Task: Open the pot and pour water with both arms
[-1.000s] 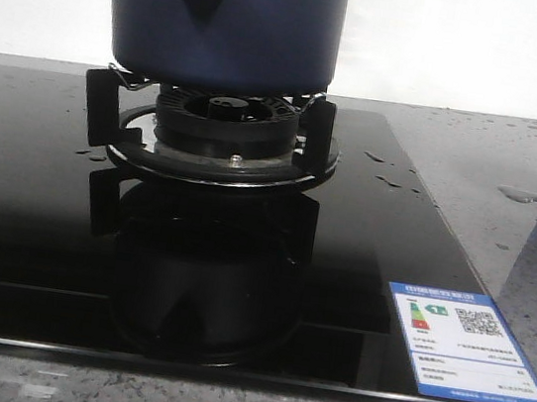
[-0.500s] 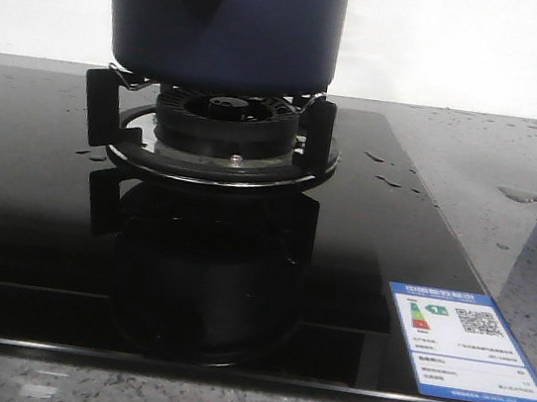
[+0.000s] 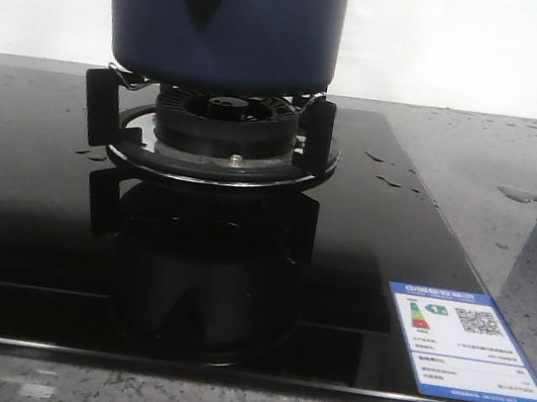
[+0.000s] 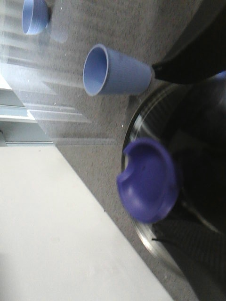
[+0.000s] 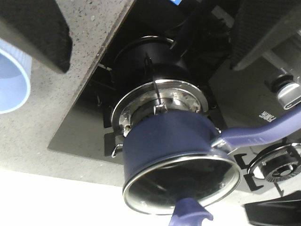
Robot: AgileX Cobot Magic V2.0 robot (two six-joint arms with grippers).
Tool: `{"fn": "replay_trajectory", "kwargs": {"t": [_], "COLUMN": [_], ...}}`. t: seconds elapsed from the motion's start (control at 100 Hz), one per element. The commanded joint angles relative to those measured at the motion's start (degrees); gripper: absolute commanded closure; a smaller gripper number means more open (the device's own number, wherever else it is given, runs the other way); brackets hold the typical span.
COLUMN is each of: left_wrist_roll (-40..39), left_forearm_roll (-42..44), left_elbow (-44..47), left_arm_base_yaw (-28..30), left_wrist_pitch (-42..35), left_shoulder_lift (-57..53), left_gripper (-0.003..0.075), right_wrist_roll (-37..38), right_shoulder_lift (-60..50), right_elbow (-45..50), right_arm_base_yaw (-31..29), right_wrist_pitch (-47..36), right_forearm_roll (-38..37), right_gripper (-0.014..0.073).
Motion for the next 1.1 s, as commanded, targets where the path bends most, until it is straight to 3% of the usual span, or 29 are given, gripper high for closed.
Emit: {"fn": "replay_trajectory", "kwargs": {"t": [0.0,0.32,0.8,0.95,1.09], "left_wrist_roll": [0.98,2.1,3.56,3.56,3.56], "left_forearm_roll": [-4.93,-5.42,-7.05,-8.33,-8.33], "left_elbow": [-4.39,-10.57,-11.16,-11.16,-11.16], "left_arm_base_yaw": [-0.33,-0.56,-7.36,-8.0,-8.0], "left_wrist_pitch": [0.24,6.2,4.19,2.07,2.08], "left_shoulder_lift": [1.51,10.87,12.91,12.91,12.91], "left_gripper": [0.0158,0.014,0.0148,0.0211,0.0328], "right_wrist_roll": [-0.79,-0.79,-0.79,-0.79,-0.79], "right_shoulder_lift": [0.54,0.54,0.54,0.54,0.54], "right_elbow": [-2.06,-2.06,-2.06,-2.06,-2.06], "right_arm_base_yaw": [-0.37,-0.37,-0.37,-0.37,-0.37], "right_wrist_pitch": [-3.61,-4.35,-5.62,-5.62,-5.62], "right_forearm_roll": [2.52,2.52,2.52,2.52,2.52], "right_gripper": [-0.0009,-0.0009,-0.0008,-0.0008,-0.0008]}}
